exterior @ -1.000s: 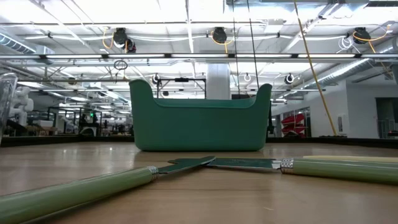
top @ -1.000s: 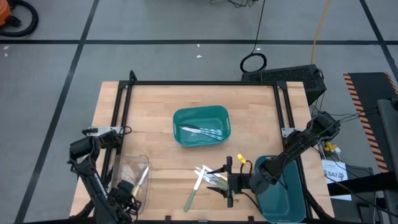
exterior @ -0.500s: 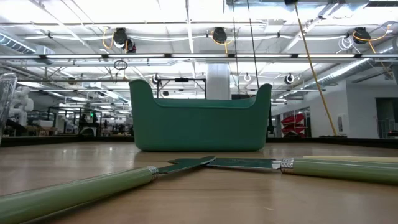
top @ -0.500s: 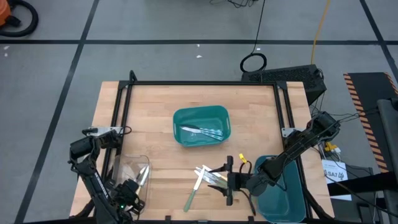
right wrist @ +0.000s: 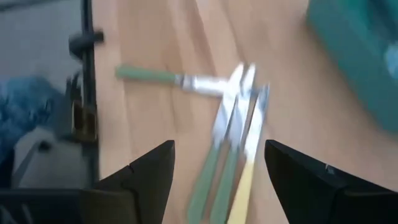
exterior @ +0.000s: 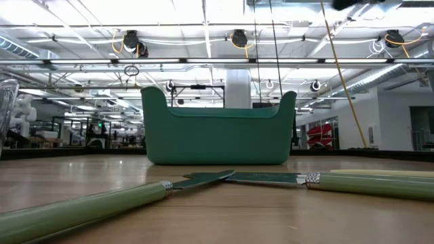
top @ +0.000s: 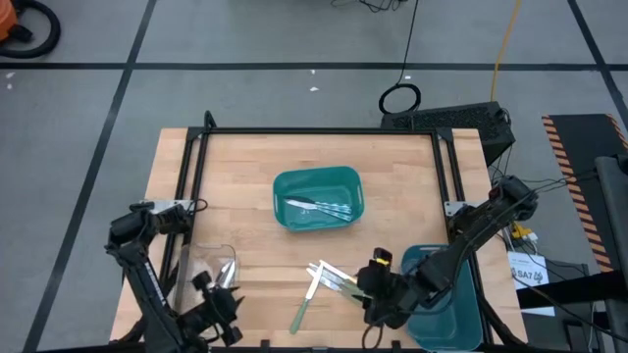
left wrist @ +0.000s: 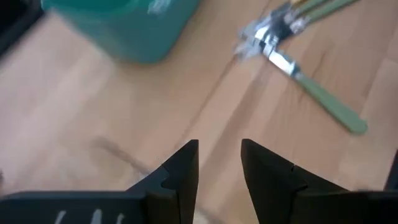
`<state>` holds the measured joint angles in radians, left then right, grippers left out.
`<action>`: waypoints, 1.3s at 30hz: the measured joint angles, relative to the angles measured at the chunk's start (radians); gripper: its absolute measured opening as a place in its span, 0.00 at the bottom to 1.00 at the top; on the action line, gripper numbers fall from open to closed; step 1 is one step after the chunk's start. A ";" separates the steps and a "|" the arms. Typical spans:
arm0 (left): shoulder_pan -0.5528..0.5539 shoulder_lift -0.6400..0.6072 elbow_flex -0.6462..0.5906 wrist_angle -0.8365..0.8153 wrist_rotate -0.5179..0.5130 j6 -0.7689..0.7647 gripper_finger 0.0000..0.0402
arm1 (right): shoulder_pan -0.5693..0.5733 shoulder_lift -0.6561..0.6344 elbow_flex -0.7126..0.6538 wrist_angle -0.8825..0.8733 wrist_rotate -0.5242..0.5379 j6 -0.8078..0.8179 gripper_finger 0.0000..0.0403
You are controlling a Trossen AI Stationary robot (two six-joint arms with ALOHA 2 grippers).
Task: Sort silverware by color (type)
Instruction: Put the yellow knife into the transparent bin
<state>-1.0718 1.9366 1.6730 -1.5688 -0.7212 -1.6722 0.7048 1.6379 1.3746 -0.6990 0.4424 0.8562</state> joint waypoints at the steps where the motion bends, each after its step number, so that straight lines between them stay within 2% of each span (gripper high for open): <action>1: 0.010 0.000 0.006 0.002 -0.020 0.041 0.32 | 0.000 0.011 0.026 -0.048 -0.039 0.027 0.60; 6: 0.078 0.000 0.010 0.014 -0.109 0.191 0.32 | 0.002 0.077 0.068 -0.179 -0.211 0.112 0.60; 11: 0.152 0.000 0.010 0.132 -0.135 0.363 0.32 | 0.002 0.182 0.068 -0.223 -0.305 0.127 0.60; 17: 0.194 0.000 0.010 0.391 -0.145 0.614 0.32 | 0.004 0.269 0.068 -0.320 -0.313 0.116 0.60; 20: 0.202 0.000 0.010 0.484 -0.146 0.690 0.32 | 0.005 0.296 0.068 -0.335 -0.298 0.090 0.60; 31: 0.199 0.000 0.010 0.575 -0.177 0.755 0.32 | 0.003 0.382 0.069 -0.326 -0.291 0.014 0.58; 35: 0.199 0.000 0.010 0.597 -0.179 0.756 0.32 | -0.006 0.386 0.071 -0.317 -0.302 0.015 0.49; 39: 0.192 0.018 0.010 0.619 -0.180 0.754 0.32 | -0.011 0.387 0.070 -0.292 -0.309 0.024 0.34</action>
<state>-0.8794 1.9545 1.6829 -0.9496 -0.9007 -0.9186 0.6934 2.0251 1.4445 -0.9908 0.1333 0.8801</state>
